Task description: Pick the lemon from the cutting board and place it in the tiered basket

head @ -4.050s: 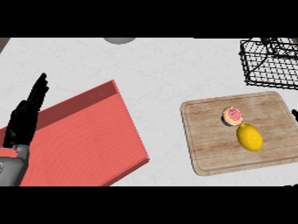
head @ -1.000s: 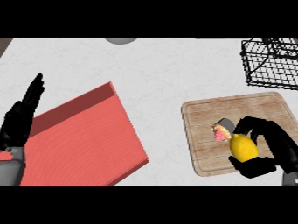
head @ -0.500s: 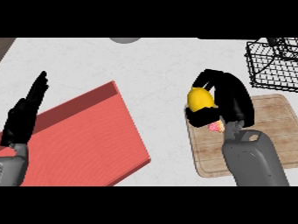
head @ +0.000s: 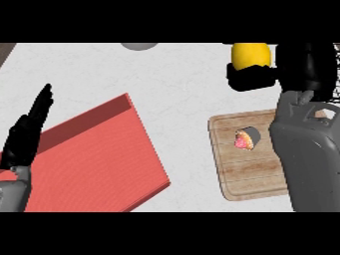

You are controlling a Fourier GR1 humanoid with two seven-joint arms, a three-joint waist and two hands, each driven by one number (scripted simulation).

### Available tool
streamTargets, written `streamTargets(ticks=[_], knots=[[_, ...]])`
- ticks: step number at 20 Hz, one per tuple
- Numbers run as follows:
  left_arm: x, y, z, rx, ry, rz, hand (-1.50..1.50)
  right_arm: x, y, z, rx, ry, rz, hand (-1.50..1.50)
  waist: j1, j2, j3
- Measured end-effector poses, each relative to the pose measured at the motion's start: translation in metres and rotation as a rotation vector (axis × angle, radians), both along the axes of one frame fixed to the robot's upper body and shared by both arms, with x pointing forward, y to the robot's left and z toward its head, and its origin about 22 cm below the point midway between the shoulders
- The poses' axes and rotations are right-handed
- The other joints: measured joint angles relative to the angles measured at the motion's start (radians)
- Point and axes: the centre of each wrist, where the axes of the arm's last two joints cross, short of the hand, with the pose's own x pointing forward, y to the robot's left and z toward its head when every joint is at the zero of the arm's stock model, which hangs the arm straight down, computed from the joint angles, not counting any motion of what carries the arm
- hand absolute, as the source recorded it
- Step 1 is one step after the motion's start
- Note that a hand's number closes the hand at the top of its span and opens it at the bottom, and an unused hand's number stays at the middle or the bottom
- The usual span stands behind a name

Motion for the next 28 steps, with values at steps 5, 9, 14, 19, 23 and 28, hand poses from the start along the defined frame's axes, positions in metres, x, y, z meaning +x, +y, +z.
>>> streamTargets(ticks=[5, 9, 14, 19, 23, 28], knots=[[0.0, -0.002, 0.004, 0.013, -0.008, 0.005, 0.0, 0.015, -0.025, 0.038, -0.102, -0.001, -0.062, 1.5, -0.002, 0.001, -0.001], [-0.001, -0.001, 0.004, 0.005, -0.005, 0.002, 0.0, 0.03, -0.053, 0.057, -0.068, 0.007, -0.048, 1.5, -0.001, 0.002, -0.002], [-0.001, -0.001, 0.003, 0.004, -0.006, 0.003, 0.0, 0.052, -0.078, 0.06, -0.106, 0.014, -0.035, 1.5, 0.003, 0.004, -0.002], [-0.001, -0.002, 0.006, 0.011, -0.003, -0.003, 0.0, 0.071, -0.109, 0.052, -0.241, 0.018, -0.106, 1.5, 0.008, 0.007, -0.002], [0.0, -0.006, 0.008, 0.014, -0.009, -0.011, 0.0, 0.082, -0.133, 0.047, -0.388, 0.042, -0.208, 1.5, 0.013, 0.01, -0.002], [0.001, -0.008, 0.006, 0.019, -0.004, -0.011, 0.0, 0.093, -0.17, 0.042, -0.472, 0.057, -0.279, 1.5, 0.013, 0.009, -0.002]])
